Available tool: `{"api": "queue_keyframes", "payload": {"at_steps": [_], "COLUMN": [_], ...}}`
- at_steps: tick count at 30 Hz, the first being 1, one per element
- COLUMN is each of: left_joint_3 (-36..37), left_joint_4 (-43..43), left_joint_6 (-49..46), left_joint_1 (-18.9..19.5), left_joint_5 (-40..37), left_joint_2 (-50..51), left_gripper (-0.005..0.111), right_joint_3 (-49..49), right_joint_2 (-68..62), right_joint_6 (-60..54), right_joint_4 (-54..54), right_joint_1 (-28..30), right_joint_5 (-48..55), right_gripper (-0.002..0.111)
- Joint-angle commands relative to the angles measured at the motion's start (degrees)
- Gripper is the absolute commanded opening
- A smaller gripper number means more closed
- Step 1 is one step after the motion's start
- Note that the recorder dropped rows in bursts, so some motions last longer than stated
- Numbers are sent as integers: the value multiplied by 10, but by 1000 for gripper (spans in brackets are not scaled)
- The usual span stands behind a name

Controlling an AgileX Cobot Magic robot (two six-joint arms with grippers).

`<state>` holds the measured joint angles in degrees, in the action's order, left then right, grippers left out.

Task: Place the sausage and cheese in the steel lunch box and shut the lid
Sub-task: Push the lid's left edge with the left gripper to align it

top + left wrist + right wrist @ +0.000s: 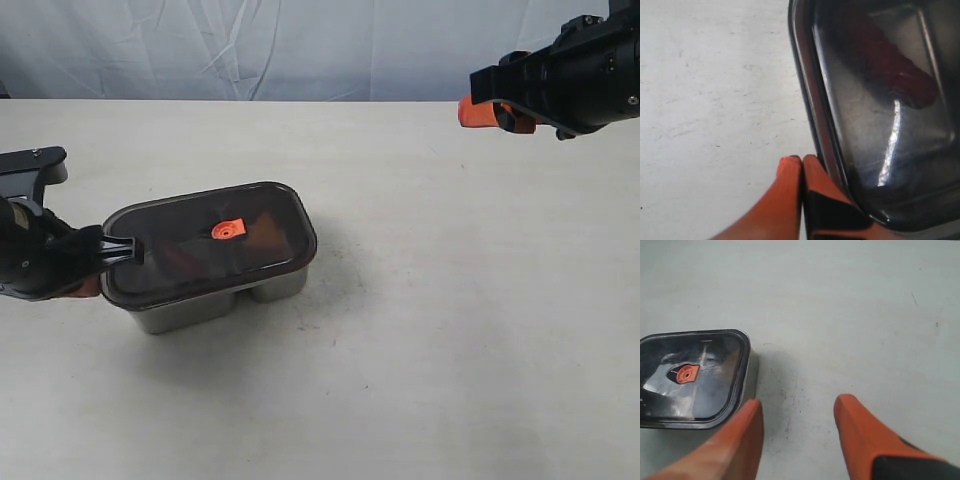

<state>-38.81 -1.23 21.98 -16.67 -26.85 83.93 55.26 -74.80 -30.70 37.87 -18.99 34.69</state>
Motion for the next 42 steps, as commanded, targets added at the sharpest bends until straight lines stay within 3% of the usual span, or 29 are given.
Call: {"api": "queue_keyframes", "payload": {"at_steps": [1,23,42], "left_joint_3": [-6,-40,-40], "left_joint_4": [-5,26,-2], "left_joint_6": [-2,-32,-15], "left_joint_1": [0,0,-3], "left_joint_5": [24,-63,19], "left_joint_2": [1,1,29], "left_gripper": [0,0,0], "right_joint_3": [-1,-1,-1], "right_joint_2": [-1,-1,-1], "right_joint_6": [-1,2,7], "right_joint_4": [0,1,1], "right_joint_1": [3,3,3], "right_joint_5": [-7,-2,3], "right_gripper": [46,46,46]}}
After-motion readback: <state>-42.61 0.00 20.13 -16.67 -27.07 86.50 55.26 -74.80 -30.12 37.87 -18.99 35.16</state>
